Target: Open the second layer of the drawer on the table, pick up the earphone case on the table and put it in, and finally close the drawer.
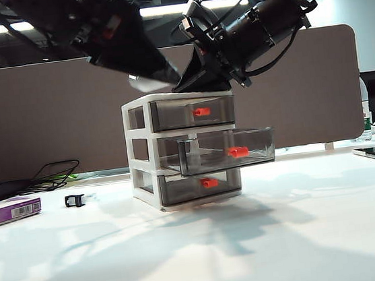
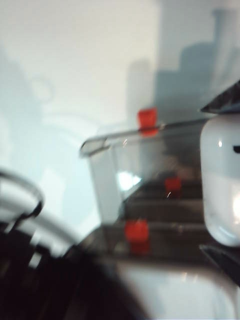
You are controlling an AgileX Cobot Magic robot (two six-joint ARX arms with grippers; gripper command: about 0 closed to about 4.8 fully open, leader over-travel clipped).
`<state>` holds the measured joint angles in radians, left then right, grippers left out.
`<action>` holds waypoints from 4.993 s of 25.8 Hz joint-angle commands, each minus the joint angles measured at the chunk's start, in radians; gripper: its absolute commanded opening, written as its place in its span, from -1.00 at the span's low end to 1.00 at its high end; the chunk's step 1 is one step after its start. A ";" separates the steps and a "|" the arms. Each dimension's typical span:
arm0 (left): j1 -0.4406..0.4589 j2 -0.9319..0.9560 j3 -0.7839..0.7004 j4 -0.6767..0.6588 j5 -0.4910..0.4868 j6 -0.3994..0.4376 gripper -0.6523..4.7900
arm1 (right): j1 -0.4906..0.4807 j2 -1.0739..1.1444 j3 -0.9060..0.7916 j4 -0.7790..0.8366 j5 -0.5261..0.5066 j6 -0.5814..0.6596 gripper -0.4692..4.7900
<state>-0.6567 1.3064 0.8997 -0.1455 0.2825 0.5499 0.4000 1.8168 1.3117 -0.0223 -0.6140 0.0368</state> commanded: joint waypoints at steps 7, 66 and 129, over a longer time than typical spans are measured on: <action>-0.034 0.080 0.009 0.184 -0.003 -0.097 -0.68 | 0.004 0.021 -0.019 -0.114 0.000 0.011 -0.84; -0.128 0.303 0.008 0.180 -0.210 -0.327 -0.78 | 0.004 0.021 -0.029 -0.115 -0.017 0.007 -0.84; -0.083 -0.193 -0.034 0.080 -0.581 -0.272 -0.78 | -0.041 -0.157 -0.013 -0.076 -0.094 -0.052 -0.84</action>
<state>-0.7372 1.1591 0.8928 -0.0063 -0.2756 0.2707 0.3614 1.6966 1.2926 -0.1043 -0.7082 -0.0071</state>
